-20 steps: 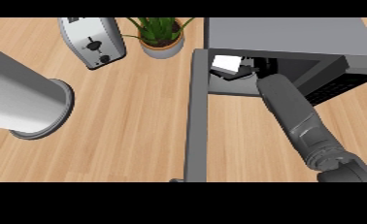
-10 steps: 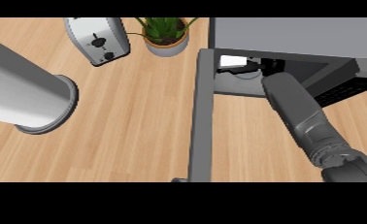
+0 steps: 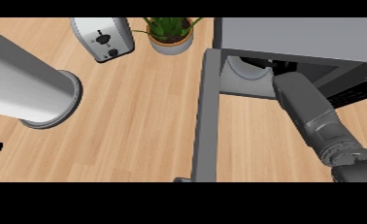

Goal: Pick up the milk, place it into the microwave and close the microwave

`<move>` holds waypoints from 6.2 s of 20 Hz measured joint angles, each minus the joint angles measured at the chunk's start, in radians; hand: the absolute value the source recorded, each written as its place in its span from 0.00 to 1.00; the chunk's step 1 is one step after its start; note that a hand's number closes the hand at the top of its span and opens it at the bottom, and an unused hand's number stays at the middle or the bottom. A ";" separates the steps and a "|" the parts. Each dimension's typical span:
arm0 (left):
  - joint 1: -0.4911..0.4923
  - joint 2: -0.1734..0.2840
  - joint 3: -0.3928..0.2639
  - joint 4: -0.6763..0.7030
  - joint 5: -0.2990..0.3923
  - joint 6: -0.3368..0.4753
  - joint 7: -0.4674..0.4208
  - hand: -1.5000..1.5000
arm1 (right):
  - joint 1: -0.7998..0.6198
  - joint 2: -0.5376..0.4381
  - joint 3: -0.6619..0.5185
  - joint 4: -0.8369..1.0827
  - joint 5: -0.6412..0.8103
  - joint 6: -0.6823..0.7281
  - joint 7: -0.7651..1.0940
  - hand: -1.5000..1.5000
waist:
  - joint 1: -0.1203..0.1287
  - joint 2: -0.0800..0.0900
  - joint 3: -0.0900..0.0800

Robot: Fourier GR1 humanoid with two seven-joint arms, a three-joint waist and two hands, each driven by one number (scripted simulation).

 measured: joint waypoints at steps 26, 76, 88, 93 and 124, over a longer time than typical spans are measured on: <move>-0.072 0.004 -0.021 0.092 -0.060 0.001 -0.020 0.00 | -0.040 0.049 0.053 0.010 0.071 -0.081 0.054 0.00 | 0.028 0.005 -0.001; 0.089 -0.095 -0.259 -0.044 -0.195 -0.137 -0.037 0.00 | 0.496 0.200 0.002 -0.337 -0.101 0.679 -0.273 0.00 | -0.140 -0.068 -0.007; -0.090 -0.106 -0.468 0.052 -0.407 -0.023 0.006 1.00 | 0.903 0.158 0.070 -0.876 -0.198 0.848 -0.153 1.00 | -0.149 -0.066 -0.008; -0.209 -0.107 -0.552 0.123 -0.490 0.063 0.042 1.00 | 1.036 0.105 0.044 -1.099 -0.282 0.908 -0.046 0.00 | -0.142 -0.063 -0.007; -1.109 -0.101 -1.266 0.958 -0.125 0.752 0.149 1.00 | 1.148 -0.095 -0.032 -1.645 -0.533 1.100 0.253 0.00 | -0.238 -0.036 -0.009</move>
